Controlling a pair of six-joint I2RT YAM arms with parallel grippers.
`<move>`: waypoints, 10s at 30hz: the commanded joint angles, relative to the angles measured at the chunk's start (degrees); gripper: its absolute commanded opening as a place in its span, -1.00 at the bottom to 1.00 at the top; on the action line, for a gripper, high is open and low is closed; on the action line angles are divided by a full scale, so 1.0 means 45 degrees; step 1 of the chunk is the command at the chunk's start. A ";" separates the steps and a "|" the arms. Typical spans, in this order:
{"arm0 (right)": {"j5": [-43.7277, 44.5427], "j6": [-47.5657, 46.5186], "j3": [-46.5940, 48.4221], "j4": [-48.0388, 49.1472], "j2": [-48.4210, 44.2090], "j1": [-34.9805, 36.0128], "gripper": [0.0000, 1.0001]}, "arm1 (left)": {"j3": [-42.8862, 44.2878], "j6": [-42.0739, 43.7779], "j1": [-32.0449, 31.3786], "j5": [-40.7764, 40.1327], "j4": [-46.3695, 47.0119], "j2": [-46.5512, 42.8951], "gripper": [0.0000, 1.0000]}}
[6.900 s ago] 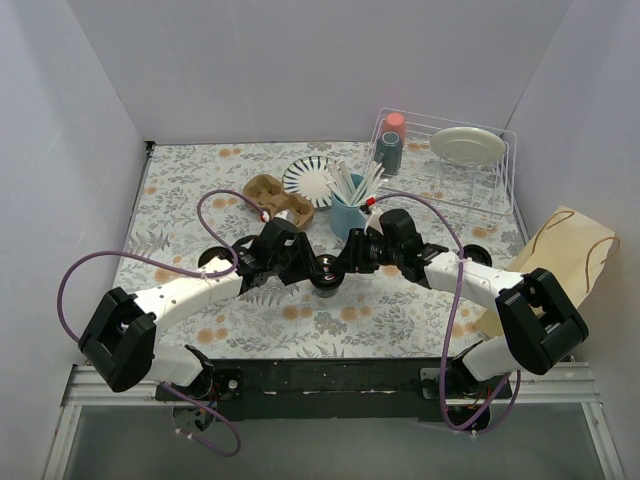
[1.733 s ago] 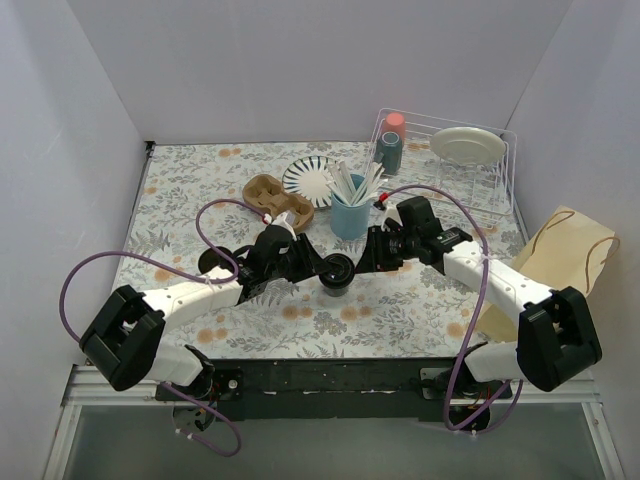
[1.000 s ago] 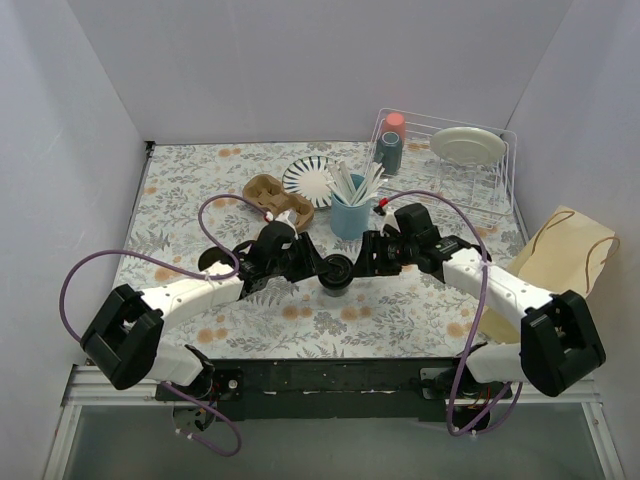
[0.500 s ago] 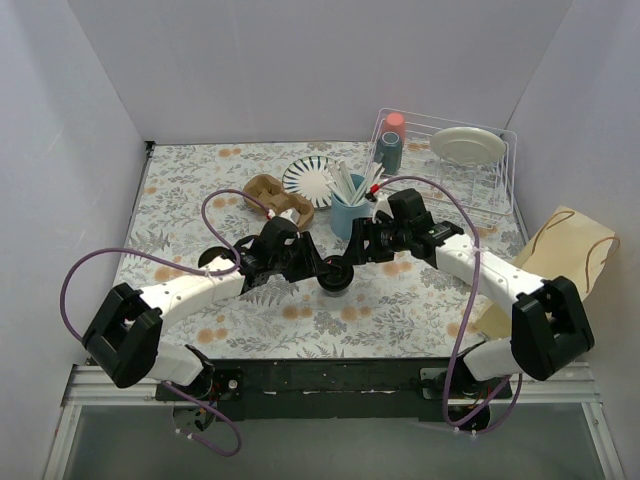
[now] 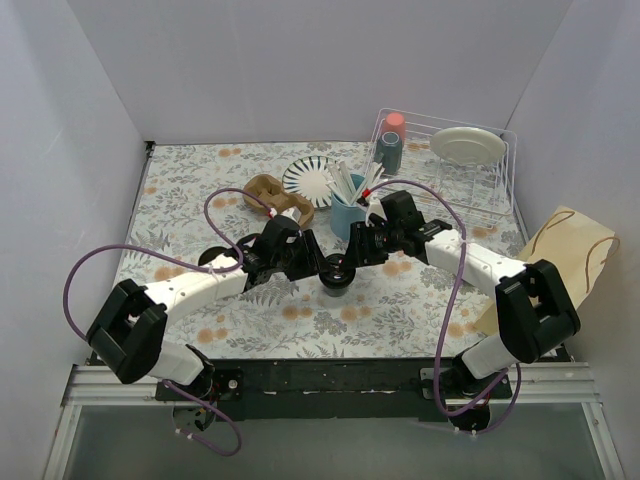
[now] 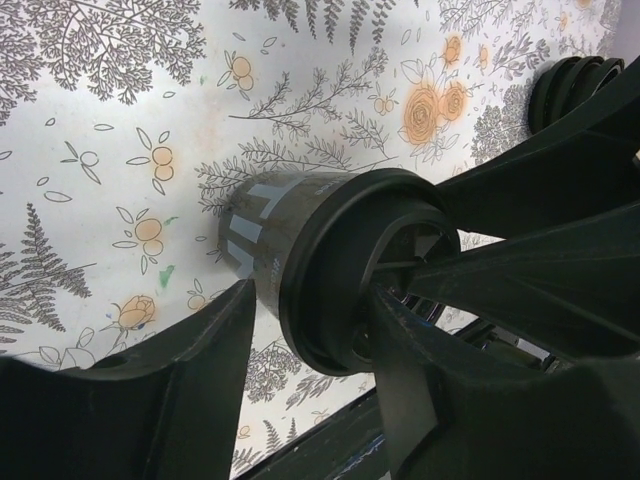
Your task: Pack the takeout coffee
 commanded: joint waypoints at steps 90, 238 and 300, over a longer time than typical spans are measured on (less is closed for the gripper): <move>-0.1718 0.0137 0.0193 0.0177 -0.1370 -0.1652 0.23 | -0.3389 0.0395 0.1130 0.1659 0.2360 0.1264 -0.40; 0.8455 -0.1641 0.2771 -0.3728 -0.0259 0.4653 0.92 | -0.1338 0.4147 -0.0647 -0.4063 -0.4049 -0.6958 0.96; 0.9159 -0.3262 0.3415 -0.3337 -0.0180 -0.2690 0.90 | -0.1475 0.4186 -0.0647 -0.4395 -0.4010 -0.7564 0.96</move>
